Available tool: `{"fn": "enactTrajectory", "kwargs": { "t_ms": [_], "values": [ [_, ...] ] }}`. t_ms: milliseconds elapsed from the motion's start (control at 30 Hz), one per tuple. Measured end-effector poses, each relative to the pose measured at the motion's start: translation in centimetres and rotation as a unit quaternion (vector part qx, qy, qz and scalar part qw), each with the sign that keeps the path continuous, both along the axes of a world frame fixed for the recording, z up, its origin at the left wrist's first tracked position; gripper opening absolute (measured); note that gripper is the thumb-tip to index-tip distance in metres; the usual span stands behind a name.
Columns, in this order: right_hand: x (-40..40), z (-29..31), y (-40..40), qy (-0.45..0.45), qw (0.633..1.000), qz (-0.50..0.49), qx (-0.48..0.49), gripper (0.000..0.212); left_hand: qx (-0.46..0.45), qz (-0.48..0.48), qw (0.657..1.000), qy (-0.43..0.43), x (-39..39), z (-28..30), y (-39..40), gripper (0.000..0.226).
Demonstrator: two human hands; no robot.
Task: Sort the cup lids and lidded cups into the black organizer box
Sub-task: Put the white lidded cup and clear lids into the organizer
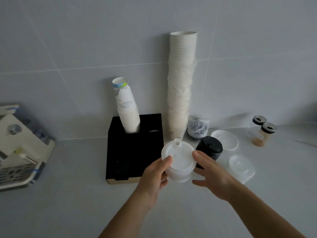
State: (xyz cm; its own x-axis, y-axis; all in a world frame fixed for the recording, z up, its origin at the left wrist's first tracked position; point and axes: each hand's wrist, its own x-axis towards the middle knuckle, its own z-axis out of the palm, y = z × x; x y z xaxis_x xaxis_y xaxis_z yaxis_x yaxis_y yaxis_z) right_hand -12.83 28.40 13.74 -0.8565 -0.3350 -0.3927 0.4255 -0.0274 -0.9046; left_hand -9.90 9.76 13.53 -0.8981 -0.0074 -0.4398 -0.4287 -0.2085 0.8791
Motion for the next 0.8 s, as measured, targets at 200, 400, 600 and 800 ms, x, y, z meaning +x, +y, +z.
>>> {"fn": "enactTrajectory", "kwargs": {
  "t_ms": [200, 400, 600, 800],
  "values": [
    [-2.3, 2.9, -3.4, 0.036, 0.999, 0.002, 0.001, 0.038, -0.014, 0.01, 0.999, 0.037, -1.4, 2.7, -2.9, 0.04],
    [-4.4, 5.2, -6.9, 0.057, 0.996, -0.054, -0.036, 0.027, 0.018, 0.019, 0.997, 0.071, -3.5, 5.3, -4.8, 0.026],
    [-8.5, 7.5, -9.9, 0.047, 0.993, -0.083, -0.066, 0.016, 0.017, 0.058, 0.995, 0.081, -7.0, 7.0, -6.9, 0.012],
    [-12.4, 9.1, -12.0, 0.059, 0.994, -0.058, -0.065, 0.018, 0.032, 0.071, 0.997, 0.023, -10.5, 8.2, -7.6, 0.024]
  ]
}}
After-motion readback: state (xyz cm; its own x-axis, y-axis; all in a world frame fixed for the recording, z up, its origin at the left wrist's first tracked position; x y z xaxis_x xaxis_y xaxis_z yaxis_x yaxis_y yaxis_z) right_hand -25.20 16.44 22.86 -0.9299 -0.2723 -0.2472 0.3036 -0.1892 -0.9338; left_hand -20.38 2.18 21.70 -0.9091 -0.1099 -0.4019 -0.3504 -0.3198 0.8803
